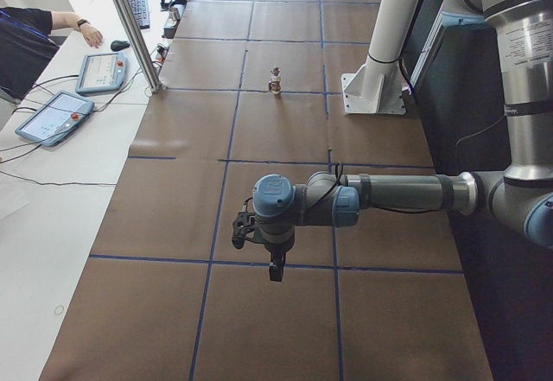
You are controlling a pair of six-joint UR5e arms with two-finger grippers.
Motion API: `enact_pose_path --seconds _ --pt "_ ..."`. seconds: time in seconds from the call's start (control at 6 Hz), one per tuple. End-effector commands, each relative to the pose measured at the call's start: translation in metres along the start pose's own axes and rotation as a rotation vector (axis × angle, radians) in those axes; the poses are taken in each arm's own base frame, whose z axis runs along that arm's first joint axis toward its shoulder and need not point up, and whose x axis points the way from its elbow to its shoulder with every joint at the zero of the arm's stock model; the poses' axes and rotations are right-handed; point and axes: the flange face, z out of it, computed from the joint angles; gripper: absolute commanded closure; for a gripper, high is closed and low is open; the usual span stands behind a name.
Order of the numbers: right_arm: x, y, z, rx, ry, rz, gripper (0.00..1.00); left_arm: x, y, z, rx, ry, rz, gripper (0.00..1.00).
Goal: Assemble PPR valve and pipe with both arms
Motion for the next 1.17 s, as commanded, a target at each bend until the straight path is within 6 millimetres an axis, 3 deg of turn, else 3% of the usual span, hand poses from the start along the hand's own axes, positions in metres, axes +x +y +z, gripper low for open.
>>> enact_pose_path --seconds 0.0,0.5,1.0 --pt "0.001 0.001 0.004 -0.01 0.007 -0.004 0.0 0.0 0.0 0.0 -0.001 0.0 -0.001 0.0" --pt "-0.005 -0.01 -0.002 0.015 0.008 -0.032 0.0 0.0 -0.001 0.001 -0.003 0.0 -0.004 0.0" --pt "-0.002 0.002 0.005 0.011 0.002 -0.032 0.0 -0.005 0.003 0.006 -0.016 0.001 -0.021 0.0"
